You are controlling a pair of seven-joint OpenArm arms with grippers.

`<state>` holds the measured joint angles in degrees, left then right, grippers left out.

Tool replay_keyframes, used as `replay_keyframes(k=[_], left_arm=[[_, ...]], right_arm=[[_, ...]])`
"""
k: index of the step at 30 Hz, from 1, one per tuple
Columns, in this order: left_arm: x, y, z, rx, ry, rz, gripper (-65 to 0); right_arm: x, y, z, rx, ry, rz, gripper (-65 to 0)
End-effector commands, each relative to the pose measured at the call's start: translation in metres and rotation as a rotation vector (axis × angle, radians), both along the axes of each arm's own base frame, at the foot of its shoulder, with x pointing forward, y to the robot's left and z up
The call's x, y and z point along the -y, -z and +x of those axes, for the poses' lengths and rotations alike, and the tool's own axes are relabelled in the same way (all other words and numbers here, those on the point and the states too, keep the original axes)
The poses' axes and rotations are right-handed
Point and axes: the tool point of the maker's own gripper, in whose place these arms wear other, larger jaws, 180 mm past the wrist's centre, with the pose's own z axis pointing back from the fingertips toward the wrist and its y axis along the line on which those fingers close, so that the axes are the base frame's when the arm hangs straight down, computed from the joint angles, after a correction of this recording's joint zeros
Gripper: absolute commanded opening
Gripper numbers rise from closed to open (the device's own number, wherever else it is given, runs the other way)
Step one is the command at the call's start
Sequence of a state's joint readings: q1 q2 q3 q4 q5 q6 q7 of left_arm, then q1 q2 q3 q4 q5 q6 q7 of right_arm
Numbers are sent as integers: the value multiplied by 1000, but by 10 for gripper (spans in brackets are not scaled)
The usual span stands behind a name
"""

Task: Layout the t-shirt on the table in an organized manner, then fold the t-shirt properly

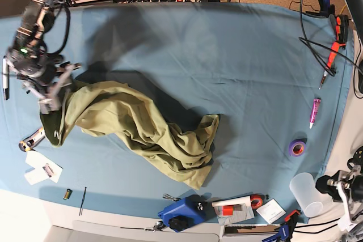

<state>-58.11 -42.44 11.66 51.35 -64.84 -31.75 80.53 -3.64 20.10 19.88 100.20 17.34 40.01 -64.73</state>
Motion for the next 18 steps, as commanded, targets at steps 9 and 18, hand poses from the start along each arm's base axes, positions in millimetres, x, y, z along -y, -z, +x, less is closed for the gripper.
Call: replay_keyframes(k=[9,18], left_arm=[[-42,-12,-24,33,-43,-43,-465],[-51,-46,-42,128,7,-97,-465]], right_arm=[[13,-4,7,-30,-6,-182,-403],[16,-5,6,-38,-4,-189,-403]])
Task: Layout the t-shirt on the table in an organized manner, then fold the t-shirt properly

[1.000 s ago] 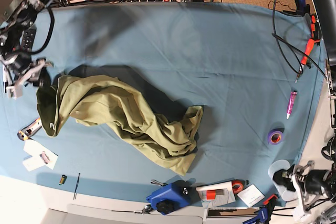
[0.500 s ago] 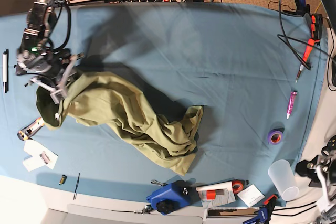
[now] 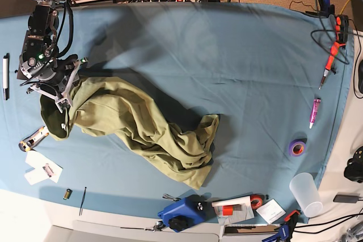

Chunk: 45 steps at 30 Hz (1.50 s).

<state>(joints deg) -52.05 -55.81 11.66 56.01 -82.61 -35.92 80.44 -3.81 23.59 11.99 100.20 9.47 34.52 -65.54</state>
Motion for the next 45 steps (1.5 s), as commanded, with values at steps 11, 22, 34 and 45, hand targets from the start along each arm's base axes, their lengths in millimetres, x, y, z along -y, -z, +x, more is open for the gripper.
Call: replay_keyframes(k=[11,22,34,45], left_arm=[[4,17,-34,25,72,282,-466],[34,49,-68,156,-37,348,-465],[137,118,-76,147,-94,-36,-466],[190,130,-60,217,-132,-58,-501]], right_arm=[[5,-14,8,41,-5,-16,-403],[7,-12,6,25,3,-23,-403],[6,-12,6,27,1,-22,-403],[6,-13,6,30,1,-21,-403]])
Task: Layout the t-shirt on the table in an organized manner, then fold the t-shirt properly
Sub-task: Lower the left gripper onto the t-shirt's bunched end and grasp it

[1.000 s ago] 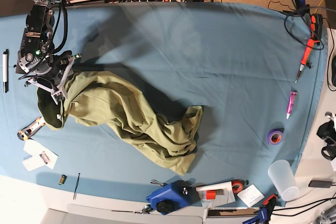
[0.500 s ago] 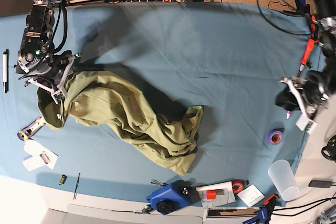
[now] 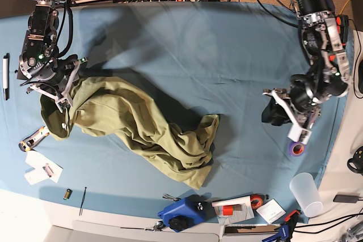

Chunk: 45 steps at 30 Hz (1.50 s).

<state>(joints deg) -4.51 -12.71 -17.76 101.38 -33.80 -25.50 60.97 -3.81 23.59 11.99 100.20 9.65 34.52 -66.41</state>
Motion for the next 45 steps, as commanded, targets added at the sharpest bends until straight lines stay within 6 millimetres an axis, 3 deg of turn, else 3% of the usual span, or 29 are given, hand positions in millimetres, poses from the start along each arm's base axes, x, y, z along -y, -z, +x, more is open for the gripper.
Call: replay_keyframes(k=[1,7,10,16,20,23,29,39,43,45], left_arm=[[13,-14,9,57,15,-3,-500],[69,0,14,92,87,134,-500],[84,-3,21,127,57,166,-476],[112,-9,34,174,52,196,-361],[133,2,34,134,76,155,-358],[137,16,37,108,67,153,-358],[123,44,54,34,18,199,-358],[128,47,72,52,32,178,-361],[141,54,70,26,40,159,-407],[150,60,67,4,55,147,-484]], right_arm=[[5,-14,8,42,-4,-18,-403],[5,-14,8,41,-4,-19,-403],[6,-13,8,39,-4,-20,-403],[5,-13,8,40,-4,-19,-403],[6,-13,8,38,-3,-20,-403],[6,-13,8,37,-3,-21,-403],[6,-13,8,38,-2,-20,-403],[6,-13,8,38,-3,-19,-403],[5,-13,8,39,-4,-14,-404],[3,-13,8,40,-6,-5,-419]])
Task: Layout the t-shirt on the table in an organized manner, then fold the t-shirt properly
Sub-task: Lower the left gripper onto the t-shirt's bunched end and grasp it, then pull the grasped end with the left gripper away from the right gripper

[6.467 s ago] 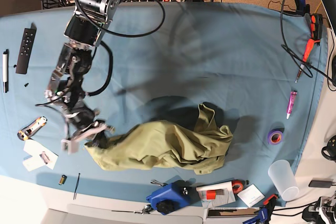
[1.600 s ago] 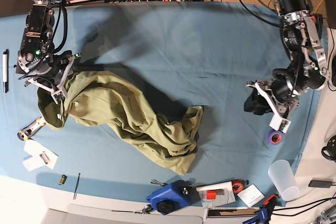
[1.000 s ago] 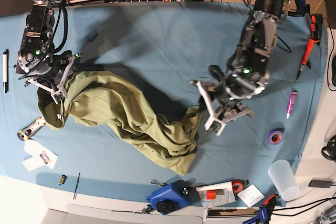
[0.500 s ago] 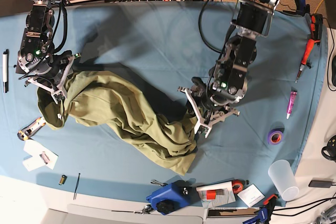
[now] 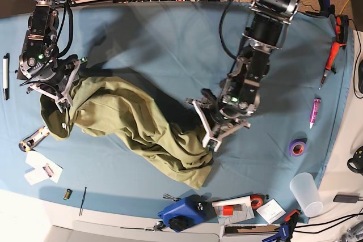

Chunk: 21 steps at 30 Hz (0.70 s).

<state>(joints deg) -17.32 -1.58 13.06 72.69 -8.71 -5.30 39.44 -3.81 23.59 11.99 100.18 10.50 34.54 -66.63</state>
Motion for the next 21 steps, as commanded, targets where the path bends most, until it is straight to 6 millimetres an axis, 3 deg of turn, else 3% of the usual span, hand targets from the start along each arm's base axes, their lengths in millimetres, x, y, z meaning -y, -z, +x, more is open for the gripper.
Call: replay_keyframes(k=[1,3,5,9,13,17,21], left_arm=[[10,-17,11,40,16,-25,-539],[15,-16,8,28,24,-31,-650],[13,-16,9,12,16,-19,-650],[-9,-19,16,-27,-44,85,-650],[-31,-42,32,11,-93,138,-650],[-52,-80,51,92,-128,152,-650],[-77,-122,69,153,-165,167,-650]], right_arm=[[5,-14,8,42,-4,-16,-458],[5,-14,9,47,4,-14,-570],[7,-18,13,84,37,-2,-650],[9,-37,33,222,78,40,-650],[4,-66,55,329,103,157,-650],[5,-119,81,502,129,328,-650],[27,-178,98,691,170,376,-650]])
